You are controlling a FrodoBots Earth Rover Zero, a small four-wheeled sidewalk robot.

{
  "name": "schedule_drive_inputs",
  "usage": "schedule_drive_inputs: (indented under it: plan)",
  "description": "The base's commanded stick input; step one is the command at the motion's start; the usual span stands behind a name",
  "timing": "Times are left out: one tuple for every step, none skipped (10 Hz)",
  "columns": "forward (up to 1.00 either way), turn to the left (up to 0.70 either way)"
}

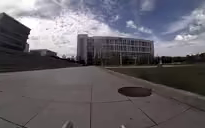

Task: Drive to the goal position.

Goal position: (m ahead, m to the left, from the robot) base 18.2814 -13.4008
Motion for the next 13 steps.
schedule_drive_inputs:
  plan:
    - [0.06,0.00]
    - [0.06,0.00]
    - [0.06,0.00]
    - [0.06,0.00]
    - [0.06,0.00]
    - [0.06,0.00]
    - [0.06,0.00]
    - [0.06,0.00]
    - [0.06,0.00]
    - [0.06,0.00]
    - [0.06,0.00]
    - [0.06,0.00]
    - [0.06,0.00]
